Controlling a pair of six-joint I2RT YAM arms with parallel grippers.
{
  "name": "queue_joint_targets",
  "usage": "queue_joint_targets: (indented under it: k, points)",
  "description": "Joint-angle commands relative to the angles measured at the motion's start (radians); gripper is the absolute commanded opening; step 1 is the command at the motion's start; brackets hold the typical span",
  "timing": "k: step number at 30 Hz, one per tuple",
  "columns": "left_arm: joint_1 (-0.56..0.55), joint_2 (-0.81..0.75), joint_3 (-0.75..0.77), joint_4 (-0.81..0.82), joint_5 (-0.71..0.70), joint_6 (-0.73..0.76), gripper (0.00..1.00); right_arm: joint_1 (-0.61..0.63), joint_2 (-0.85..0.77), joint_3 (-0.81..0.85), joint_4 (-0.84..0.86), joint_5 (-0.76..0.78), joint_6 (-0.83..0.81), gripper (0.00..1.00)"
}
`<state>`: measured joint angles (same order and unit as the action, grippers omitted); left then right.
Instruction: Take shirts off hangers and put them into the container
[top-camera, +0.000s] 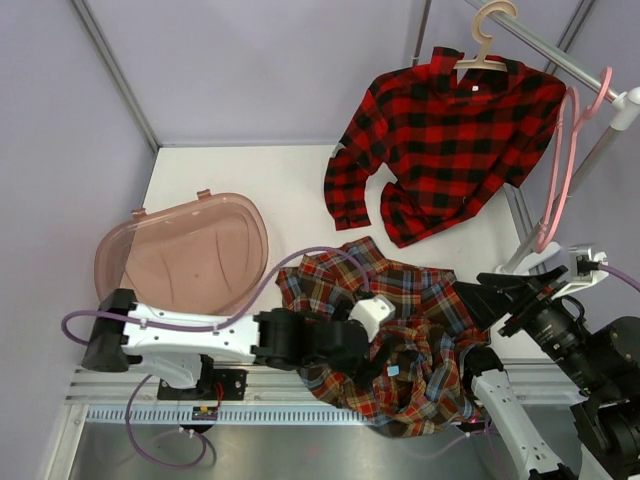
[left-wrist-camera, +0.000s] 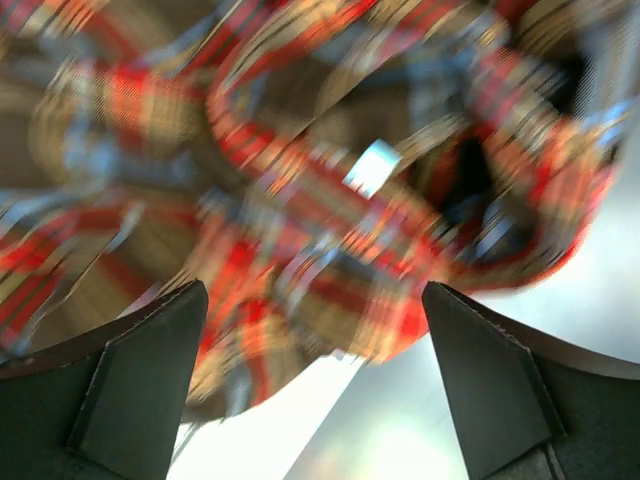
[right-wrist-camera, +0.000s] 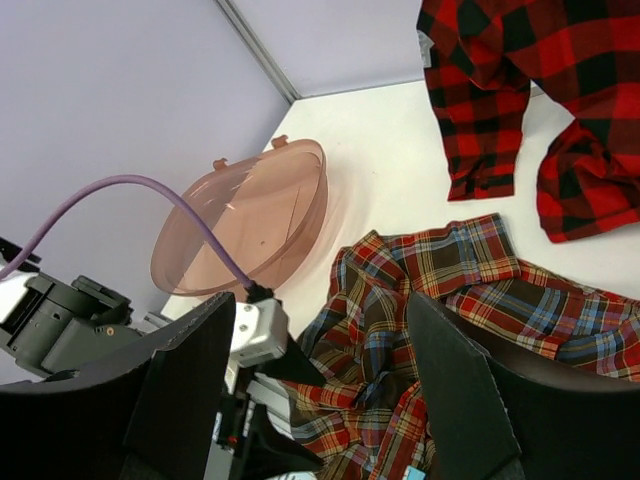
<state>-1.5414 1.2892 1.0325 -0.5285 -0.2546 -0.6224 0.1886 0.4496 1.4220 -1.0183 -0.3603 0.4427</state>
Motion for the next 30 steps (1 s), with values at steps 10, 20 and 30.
queue_joint_targets:
  k: [10, 20, 30]
  points:
    - [-0.005, 0.366, 0.233, -0.050, -0.072, -0.180, 0.69, -0.003, -0.038, 0.077, -0.065, 0.006, -0.022, 0.78]
    - [0.075, 0.357, 0.090, 0.123, 0.093, -0.247, 0.72, -0.003, -0.057, 0.089, -0.068, 0.009, -0.025, 0.78]
    - [0.060, 0.401, 0.104, 0.228, 0.167, -0.243, 0.68, -0.005, -0.066, 0.098, -0.082, 0.023, -0.038, 0.78]
